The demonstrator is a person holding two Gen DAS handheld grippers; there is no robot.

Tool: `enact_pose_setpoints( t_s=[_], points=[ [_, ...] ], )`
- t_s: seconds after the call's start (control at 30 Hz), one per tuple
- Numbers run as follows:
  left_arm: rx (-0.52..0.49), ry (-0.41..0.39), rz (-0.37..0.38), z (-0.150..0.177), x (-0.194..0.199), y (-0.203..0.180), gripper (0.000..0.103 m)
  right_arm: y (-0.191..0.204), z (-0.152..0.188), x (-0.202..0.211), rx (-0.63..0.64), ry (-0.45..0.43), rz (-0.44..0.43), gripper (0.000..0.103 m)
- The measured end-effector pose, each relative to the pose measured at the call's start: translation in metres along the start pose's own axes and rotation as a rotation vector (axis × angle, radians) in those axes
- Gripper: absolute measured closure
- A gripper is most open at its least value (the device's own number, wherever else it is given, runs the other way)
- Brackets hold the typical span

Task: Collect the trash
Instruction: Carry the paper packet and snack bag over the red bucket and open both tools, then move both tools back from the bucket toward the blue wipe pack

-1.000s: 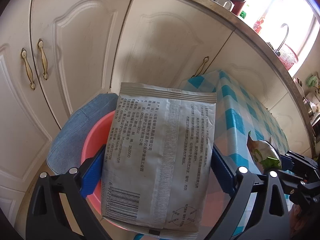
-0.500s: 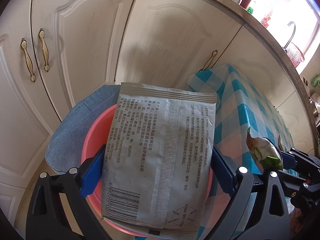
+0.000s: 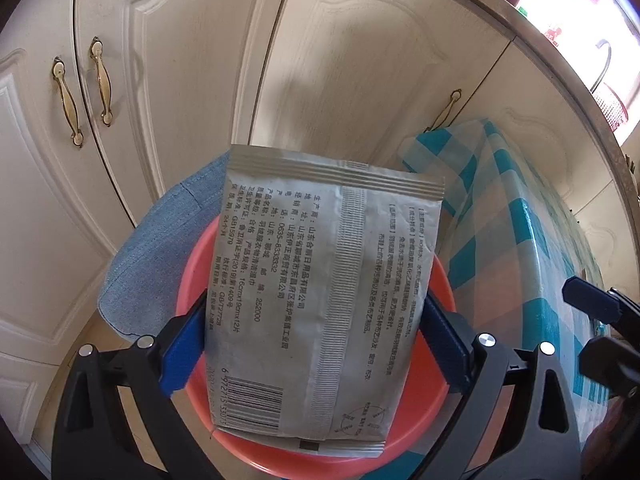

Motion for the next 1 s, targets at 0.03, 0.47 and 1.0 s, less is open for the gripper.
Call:
enact_pose_setpoints(
  t_s=[0.03,0.47,1.0],
  points=[
    [-0.003,-0.003,-0.002,-0.001,0.0,0.0,0.007,-0.002,-0.001,0.004,-0.003,-0.012,0.007,0.029],
    [-0.161,-0.012,-0.171,-0.004,-0.011,-0.015,0.007,-0.048,0.009,0.066,-0.144,-0.144,0.046,0.016],
    [-0.175,-0.071,-0.19,-0.013,0.01,-0.021,0.007,-0.09,0.039,0.109,-0.234,-0.204,0.116,0.016]
  ],
)
Point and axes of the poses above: each gripper's, at about its wrist camera, not at the fingertips, and x roughly against the way its jaws point, y to its left, z to its underside, the point moved 10 cm from there along -x, roughly the way its jaws point, and after that the axes turned 7 degrees about y, right-handed, at the moved point
